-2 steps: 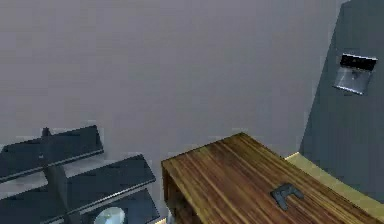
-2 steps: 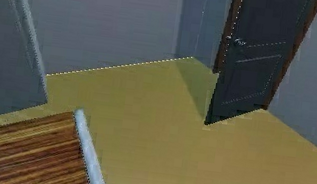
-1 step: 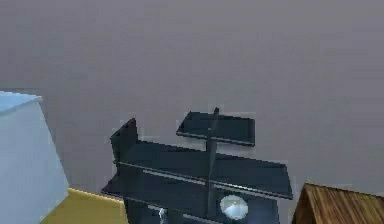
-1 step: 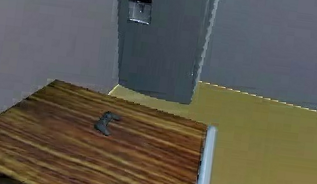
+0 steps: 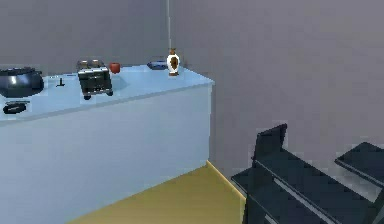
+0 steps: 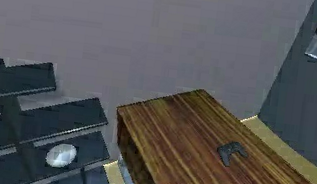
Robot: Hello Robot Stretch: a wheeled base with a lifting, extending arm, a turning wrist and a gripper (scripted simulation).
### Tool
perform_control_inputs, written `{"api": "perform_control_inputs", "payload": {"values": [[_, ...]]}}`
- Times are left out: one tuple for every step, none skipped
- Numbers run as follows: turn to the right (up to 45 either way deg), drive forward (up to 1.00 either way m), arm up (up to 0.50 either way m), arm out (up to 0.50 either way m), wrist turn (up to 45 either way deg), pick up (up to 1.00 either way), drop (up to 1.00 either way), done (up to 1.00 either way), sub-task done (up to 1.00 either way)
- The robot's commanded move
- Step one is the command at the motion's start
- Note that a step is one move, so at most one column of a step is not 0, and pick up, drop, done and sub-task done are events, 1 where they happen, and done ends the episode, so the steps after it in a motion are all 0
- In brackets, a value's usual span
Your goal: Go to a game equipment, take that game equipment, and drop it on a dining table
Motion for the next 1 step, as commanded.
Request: {"api": "perform_control_inputs", "payload": {"values": [[-30.0,0.00,0.00,0.00,0.0,0.00,0.00,0.00,0.00]]}}
